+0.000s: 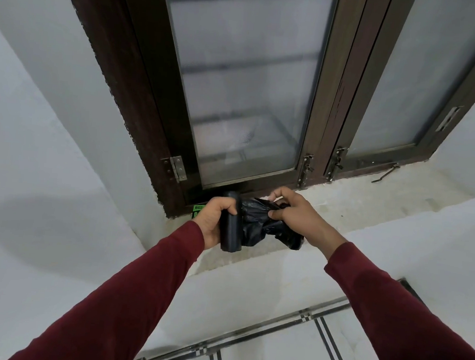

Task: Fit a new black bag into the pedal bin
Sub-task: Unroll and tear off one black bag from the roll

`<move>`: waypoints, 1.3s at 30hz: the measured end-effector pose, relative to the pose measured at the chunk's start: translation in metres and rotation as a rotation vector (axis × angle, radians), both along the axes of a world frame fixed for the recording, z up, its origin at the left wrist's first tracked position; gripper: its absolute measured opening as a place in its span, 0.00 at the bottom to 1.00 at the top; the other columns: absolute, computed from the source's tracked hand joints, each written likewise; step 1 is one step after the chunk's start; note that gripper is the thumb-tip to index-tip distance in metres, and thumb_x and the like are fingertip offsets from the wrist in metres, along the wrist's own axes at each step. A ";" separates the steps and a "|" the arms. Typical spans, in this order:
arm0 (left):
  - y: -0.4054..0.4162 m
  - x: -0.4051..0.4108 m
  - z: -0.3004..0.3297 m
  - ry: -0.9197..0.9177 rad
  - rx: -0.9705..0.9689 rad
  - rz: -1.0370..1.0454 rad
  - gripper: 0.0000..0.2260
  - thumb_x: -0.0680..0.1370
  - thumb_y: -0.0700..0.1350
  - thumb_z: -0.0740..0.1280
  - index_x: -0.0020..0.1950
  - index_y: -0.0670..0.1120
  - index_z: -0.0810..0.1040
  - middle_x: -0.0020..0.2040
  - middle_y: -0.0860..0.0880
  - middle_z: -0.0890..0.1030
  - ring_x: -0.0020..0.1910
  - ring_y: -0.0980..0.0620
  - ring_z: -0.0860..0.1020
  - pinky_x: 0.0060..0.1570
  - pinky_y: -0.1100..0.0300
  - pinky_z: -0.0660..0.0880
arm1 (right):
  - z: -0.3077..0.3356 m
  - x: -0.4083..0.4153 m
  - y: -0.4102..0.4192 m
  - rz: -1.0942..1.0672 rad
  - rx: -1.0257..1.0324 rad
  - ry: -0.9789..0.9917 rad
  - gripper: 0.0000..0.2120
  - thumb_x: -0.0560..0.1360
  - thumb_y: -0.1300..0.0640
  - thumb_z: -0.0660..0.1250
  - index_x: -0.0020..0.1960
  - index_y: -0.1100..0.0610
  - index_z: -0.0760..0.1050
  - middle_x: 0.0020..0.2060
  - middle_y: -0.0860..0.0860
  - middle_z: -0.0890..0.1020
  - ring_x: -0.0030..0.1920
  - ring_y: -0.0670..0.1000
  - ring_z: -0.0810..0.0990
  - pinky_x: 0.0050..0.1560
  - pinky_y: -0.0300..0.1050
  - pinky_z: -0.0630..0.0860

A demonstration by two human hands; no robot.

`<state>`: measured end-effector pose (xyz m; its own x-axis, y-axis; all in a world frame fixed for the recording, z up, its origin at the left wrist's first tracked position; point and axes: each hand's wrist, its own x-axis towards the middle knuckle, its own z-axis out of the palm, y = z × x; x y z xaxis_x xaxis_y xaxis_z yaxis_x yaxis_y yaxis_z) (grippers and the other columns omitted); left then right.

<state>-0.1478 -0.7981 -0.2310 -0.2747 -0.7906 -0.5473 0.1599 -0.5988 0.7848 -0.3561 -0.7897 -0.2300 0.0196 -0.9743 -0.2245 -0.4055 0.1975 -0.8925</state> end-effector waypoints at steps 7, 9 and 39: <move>0.001 0.001 -0.002 0.031 0.007 -0.002 0.25 0.60 0.43 0.64 0.56 0.42 0.81 0.51 0.41 0.80 0.48 0.41 0.78 0.54 0.49 0.75 | 0.000 0.007 0.005 0.089 -0.059 -0.037 0.26 0.72 0.77 0.59 0.44 0.49 0.86 0.46 0.46 0.87 0.52 0.51 0.84 0.54 0.40 0.80; 0.001 0.000 -0.002 0.026 -0.004 -0.012 0.23 0.62 0.43 0.65 0.57 0.42 0.82 0.51 0.40 0.81 0.49 0.41 0.79 0.54 0.48 0.77 | -0.001 0.009 0.005 0.023 -0.036 0.034 0.15 0.73 0.67 0.66 0.40 0.49 0.86 0.42 0.46 0.87 0.50 0.53 0.84 0.54 0.46 0.81; -0.003 -0.020 0.018 0.293 -0.123 0.099 0.07 0.64 0.39 0.64 0.38 0.46 0.66 0.34 0.47 0.75 0.29 0.54 0.74 0.31 0.63 0.73 | -0.027 0.003 0.005 -0.147 -0.388 0.972 0.07 0.81 0.57 0.64 0.53 0.60 0.78 0.53 0.56 0.79 0.44 0.63 0.82 0.38 0.47 0.67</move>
